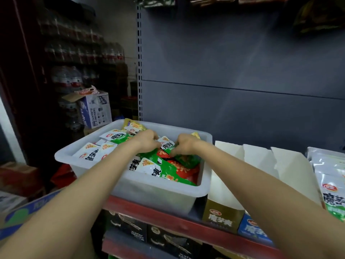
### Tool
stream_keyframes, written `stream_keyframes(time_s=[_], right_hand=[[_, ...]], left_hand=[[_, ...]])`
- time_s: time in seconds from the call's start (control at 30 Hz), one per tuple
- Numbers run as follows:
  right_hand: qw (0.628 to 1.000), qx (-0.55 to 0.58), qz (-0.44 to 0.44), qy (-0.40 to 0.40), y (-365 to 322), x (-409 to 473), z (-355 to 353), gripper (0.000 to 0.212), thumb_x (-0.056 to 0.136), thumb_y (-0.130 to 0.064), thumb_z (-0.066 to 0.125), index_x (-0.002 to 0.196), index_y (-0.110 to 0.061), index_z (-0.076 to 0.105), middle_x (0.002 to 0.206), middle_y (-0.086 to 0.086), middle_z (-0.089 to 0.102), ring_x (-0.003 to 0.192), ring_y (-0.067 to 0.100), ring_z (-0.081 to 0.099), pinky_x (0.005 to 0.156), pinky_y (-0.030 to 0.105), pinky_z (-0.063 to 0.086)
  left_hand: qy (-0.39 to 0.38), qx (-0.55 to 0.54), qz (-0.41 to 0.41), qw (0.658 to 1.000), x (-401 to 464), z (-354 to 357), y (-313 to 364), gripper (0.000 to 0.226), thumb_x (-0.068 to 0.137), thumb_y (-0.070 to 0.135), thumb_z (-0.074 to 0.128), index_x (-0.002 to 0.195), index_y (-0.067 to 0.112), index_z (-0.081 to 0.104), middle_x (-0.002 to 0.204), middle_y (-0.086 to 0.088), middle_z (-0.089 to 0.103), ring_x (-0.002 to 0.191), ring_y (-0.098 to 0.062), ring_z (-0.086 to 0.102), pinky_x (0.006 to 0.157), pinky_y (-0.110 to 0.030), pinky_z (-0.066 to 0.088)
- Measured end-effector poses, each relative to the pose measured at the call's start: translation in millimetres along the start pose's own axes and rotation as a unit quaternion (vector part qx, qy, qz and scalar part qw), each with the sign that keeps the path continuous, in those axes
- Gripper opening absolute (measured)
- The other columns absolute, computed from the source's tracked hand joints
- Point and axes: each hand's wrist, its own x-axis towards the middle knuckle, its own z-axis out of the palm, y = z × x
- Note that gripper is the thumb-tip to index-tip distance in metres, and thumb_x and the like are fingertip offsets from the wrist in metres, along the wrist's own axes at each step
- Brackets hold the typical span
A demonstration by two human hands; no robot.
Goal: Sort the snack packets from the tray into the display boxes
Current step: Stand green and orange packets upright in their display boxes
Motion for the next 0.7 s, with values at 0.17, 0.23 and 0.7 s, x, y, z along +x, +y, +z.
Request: stream_keyframes(time_s=[0.17,0.23,0.7], right_hand=[[0.996,0.045,0.003,0.079,-4.3,-12.1,-2.7,0.034,0.081,-0.044,0.06,0.067,-0.017,0.045,0.073,0.001,0.052,0.069,0.018,0.05,0.049,0.027,0.032],[0.99,0.082,-0.003,0.119,-8.2,-18.4,-4.3,0.035,0.079,-0.046,0.06,0.066,-0.017,0.046,0.08,0.005,0.055,0.073,0.021,0.051,0.048,0.027,0.032],[0.85,0.401,-0.13,0.315,61.3,-120.2,-30.2,0.041,0.093,-0.012,0.055,0.133,-0.021,0.048,0.104,-0.001,0.064,0.097,0.018,0.063,0.089,0.042,0.051]], left_hand=[[0.074,-0.17,-0.046,0.982,-4.1,-3.5,1.3,0.053,0.094,0.029,0.054,0.138,0.004,0.041,0.142,-0.013,0.044,0.128,-0.026,0.043,0.101,-0.031,0.035],[0.109,-0.234,-0.072,0.963,-9.3,-5.1,6.7,0.057,0.095,0.031,0.052,0.14,0.002,0.036,0.14,-0.013,0.044,0.127,-0.028,0.043,0.102,-0.033,0.034],[0.091,-0.49,0.063,0.865,-80.2,-0.2,114.2,0.013,0.095,0.007,0.05,0.102,0.012,0.06,0.094,-0.01,0.065,0.062,-0.014,0.06,0.045,-0.022,0.047]])
